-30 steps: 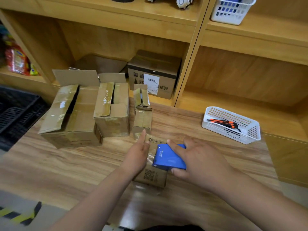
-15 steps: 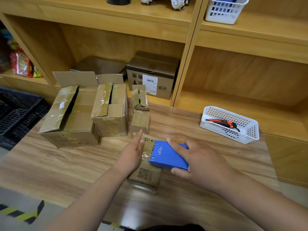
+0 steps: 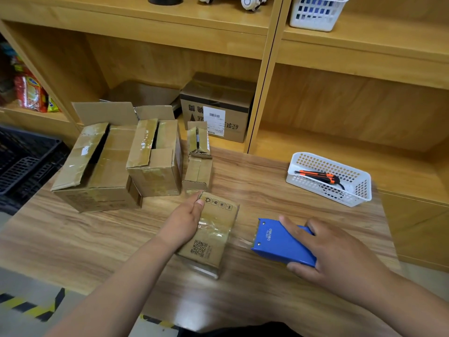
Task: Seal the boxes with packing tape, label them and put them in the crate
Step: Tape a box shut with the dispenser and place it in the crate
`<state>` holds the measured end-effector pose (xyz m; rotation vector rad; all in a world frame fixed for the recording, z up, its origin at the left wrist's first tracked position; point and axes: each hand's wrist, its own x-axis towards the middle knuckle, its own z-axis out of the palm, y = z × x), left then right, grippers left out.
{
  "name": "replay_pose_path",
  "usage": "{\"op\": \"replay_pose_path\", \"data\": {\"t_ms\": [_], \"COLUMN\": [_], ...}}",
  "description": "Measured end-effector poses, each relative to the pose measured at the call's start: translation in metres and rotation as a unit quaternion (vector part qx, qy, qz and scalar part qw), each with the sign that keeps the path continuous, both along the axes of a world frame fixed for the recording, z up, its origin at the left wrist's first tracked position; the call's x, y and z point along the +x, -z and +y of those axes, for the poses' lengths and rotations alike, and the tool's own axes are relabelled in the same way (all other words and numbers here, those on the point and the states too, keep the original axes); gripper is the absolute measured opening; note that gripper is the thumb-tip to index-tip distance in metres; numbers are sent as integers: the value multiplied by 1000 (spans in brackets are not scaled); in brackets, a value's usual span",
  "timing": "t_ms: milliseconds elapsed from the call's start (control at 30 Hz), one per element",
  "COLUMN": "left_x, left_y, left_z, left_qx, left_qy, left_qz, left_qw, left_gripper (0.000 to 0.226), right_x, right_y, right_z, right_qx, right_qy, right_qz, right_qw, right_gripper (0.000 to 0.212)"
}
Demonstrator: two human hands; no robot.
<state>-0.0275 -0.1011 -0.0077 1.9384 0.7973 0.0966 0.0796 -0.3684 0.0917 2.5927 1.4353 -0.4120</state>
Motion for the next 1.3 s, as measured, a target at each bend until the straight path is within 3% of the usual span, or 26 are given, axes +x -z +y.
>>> {"op": "replay_pose_path", "data": {"t_ms": [467, 767, 967, 1067, 1233, 1300], "left_x": [-5, -9, -6, -13, -18, -16], "left_y": [-16, -12, 23, 52, 72, 64], "left_z": [9, 21, 10, 1, -17, -20], "left_qx": [-30, -170, -258, -299, -333, -319], "left_qy": [-28, -67, -74, -73, -114, -85], "left_qz": [34, 11, 39, 65, 23, -2], "left_qw": [999, 983, 962, 949, 936, 944], "left_gripper": [41, 27, 29, 35, 31, 27], "right_x": [-10, -14, -19, -22, -27, -29], "right_y": [43, 45, 64, 68, 73, 75], "right_z": [35, 33, 30, 28, 31, 37], "right_qx": [23, 81, 125, 97, 51, 25], "right_qy": [-14, -14, -12, -17, -25, -47], "right_qz": [12, -38, -86, -89, -87, -94], "right_qw": [1000, 996, 988, 991, 995, 994], "right_gripper": [78, 84, 77, 77, 75, 77]}}
